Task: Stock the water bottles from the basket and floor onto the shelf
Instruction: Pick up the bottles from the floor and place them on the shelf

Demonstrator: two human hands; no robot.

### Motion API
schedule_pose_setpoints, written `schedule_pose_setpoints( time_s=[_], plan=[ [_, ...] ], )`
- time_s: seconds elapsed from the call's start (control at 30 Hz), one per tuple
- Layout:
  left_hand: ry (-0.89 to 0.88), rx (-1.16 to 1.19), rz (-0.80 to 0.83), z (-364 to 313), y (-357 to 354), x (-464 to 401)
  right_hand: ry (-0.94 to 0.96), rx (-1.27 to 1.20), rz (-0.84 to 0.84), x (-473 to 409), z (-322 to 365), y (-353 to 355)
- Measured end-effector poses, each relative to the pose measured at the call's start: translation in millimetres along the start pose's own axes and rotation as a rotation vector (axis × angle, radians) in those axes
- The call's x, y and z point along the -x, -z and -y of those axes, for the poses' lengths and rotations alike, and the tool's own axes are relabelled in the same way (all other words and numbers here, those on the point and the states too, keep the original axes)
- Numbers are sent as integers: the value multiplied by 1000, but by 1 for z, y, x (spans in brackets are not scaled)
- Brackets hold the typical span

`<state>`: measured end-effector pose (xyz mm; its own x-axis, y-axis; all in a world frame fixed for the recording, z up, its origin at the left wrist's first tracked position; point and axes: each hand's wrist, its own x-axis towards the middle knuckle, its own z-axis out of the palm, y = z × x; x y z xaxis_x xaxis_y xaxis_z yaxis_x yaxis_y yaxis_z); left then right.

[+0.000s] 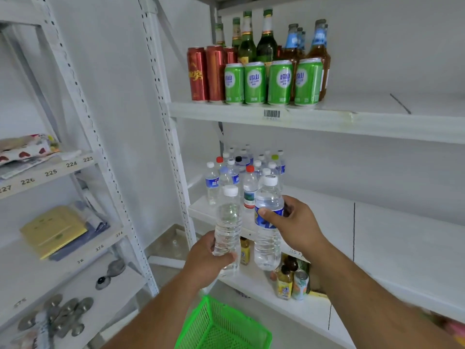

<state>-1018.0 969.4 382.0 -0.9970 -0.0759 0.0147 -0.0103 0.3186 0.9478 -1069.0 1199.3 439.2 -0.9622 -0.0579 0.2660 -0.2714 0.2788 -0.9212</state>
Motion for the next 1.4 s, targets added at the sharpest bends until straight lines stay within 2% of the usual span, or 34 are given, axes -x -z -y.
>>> schedule_pose_setpoints(
  time_s=[0.23, 0.43, 0.77, 1.13, 1.4],
  plan=[
    [-32, 46, 133, 20, 34, -49, -56, 56, -128, -12, 8, -37],
    [-43, 74, 224, 26, 33, -90, -116, 80, -193, -36, -3, -49],
    [6, -5, 247, 38, 8, -160, -180, 93, -219, -88, -52, -48],
    [70, -38, 251, 50, -6, -224, -226, 114, -247, -123, -68, -56],
    [53, -45, 316, 66, -5, -271, -306, 168, -314, -147, -88, -76]
  ],
)
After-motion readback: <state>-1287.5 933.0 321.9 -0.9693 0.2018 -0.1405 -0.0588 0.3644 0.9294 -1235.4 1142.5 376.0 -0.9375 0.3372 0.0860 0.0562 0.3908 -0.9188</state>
